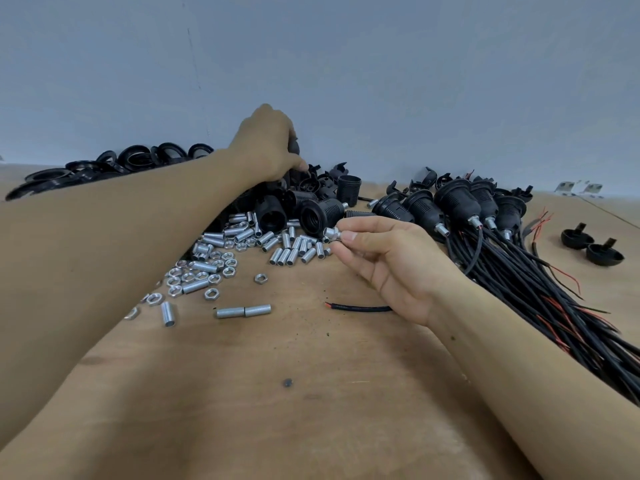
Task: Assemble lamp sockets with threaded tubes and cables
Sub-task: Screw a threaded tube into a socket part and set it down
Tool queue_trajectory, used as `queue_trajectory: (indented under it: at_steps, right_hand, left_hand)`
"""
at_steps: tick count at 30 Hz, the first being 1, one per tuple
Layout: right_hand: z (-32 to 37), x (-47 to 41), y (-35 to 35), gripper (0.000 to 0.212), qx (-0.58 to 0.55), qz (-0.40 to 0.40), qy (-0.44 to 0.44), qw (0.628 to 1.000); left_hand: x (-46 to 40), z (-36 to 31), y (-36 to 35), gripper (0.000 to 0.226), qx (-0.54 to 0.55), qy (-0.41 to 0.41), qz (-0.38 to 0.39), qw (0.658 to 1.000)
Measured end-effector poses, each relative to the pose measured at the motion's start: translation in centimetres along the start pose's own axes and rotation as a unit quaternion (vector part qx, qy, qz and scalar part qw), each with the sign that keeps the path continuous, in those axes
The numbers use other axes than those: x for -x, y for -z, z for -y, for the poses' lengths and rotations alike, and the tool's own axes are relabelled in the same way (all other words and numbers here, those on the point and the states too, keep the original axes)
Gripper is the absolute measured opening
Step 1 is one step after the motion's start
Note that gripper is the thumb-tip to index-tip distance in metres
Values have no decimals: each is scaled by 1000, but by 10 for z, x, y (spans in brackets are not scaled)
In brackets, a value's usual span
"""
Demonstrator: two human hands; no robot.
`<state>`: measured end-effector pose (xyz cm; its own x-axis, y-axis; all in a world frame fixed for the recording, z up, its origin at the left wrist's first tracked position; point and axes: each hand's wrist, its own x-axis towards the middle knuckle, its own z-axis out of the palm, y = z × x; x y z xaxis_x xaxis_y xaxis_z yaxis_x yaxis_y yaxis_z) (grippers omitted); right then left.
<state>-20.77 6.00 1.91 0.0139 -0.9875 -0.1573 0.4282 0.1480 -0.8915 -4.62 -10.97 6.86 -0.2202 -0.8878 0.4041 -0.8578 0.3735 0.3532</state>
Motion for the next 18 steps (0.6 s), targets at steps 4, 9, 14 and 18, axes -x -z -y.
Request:
queue_trajectory:
  at_steps: [4,9,14,18]
  right_hand:
    - [1,1,-1,13,9,-9,8,1000]
    - [1,-1,-2,9,-8,-18,32,999]
    - [-4,5,-8,16,19,-10,40,999]
    - [-4,7,-7,12,39,20,50,998]
  left_hand:
    - [32,-10,22,38,124,10,-80,989]
    - [129,-24,29,36,355,20,-108,929]
    - [188,-15,9,38,448,-20,-83,890]
    - [189,-10,0,41,449,-93,-120,880]
